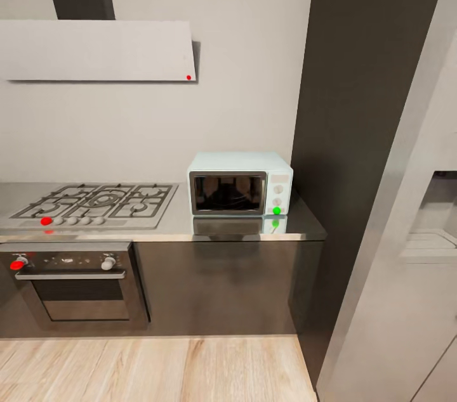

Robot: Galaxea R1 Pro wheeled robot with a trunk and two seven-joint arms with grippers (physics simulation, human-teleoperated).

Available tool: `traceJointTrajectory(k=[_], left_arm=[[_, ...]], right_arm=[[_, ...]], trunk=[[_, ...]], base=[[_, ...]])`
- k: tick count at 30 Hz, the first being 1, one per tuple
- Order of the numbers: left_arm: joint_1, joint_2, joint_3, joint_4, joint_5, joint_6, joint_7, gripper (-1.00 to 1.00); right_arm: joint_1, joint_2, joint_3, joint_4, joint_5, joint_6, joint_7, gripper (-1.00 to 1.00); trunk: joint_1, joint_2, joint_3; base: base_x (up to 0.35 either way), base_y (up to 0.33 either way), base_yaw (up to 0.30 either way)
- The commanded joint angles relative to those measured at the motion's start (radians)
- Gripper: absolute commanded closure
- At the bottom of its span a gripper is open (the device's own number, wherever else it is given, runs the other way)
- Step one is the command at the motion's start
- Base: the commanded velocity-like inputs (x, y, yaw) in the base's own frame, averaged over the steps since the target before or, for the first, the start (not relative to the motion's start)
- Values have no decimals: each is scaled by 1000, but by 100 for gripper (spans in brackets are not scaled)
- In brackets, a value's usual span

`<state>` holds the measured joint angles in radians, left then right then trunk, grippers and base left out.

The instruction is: In the kitchen, take the popcorn bag from the countertop, put it into the microwave, and heat it until the popcorn is cooked so the cooked popcorn ends up inside the bag.

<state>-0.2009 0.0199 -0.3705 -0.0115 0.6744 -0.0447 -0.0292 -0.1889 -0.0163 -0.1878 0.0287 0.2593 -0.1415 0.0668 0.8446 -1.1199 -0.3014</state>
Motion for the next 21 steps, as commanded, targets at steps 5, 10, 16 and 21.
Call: traceJointTrajectory(k=[5, 10, 16, 21], left_arm=[[-1, 0, -8, 1, 10, -3, -3, -100], [0, 0, -8, 1, 10, -3, -3, -100], [-1, 0, -8, 1, 10, -3, -3, -100], [0, 7, -8, 1, 11, -4, -3, -100]], right_arm=[[-1, -2, -9, 2, 9, -6, 2, 100], [-1, -2, -9, 3, 12, -6, 2, 100], [-1, -4, -7, 4, 9, 1, 5, 100], [24, -21, -7, 5, 7, 79, 3, 100]], trunk=[[0, -1, -1], [0, -1, -1], [0, -1, -1], [0, -1, -1]], base=[[0, 0, 0], [0, 0, 0], [0, 0, 0], [0, 0, 0]])
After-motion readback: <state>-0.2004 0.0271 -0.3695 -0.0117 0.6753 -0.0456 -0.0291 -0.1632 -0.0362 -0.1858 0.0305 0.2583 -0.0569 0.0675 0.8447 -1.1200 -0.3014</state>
